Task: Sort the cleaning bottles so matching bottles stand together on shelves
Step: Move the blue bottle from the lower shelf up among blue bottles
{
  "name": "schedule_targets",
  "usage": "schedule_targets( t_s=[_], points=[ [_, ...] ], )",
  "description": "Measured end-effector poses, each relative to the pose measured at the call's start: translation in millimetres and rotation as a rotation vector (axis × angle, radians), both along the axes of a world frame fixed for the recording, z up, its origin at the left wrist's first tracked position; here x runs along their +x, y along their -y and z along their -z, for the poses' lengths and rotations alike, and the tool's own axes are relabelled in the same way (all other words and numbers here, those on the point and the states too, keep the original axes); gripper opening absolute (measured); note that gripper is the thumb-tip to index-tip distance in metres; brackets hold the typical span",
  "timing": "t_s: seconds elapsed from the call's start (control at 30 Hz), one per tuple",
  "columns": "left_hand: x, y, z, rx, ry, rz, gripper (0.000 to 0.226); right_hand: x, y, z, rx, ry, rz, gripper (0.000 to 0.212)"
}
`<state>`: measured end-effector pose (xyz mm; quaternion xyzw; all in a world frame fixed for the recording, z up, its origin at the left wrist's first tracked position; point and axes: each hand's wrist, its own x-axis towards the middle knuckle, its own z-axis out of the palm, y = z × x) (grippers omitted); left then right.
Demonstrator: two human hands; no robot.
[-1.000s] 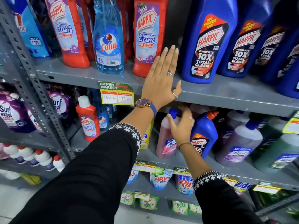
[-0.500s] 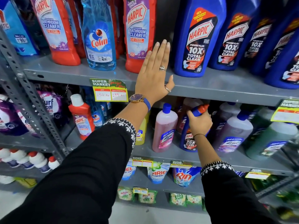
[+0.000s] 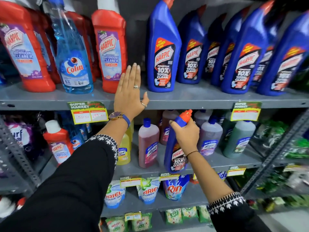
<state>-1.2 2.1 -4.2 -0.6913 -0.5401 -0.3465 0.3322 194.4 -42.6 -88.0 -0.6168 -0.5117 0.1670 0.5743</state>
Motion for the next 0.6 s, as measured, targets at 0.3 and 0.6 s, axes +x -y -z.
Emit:
schedule_targets(
  t_s=[0.3,0.6],
  points=[
    [0.4,3.0,-4.6,-0.072,0.039,0.021,0.078,10.4,32.2,-122.7,0.043,-0.131,-0.117,0.025],
    [-1.3,3.1,-5.8,-0.091,0.078,0.058,0.088,23.9,22.3,-248.3,0.251,-0.115,-0.124,0.016]
  ],
)
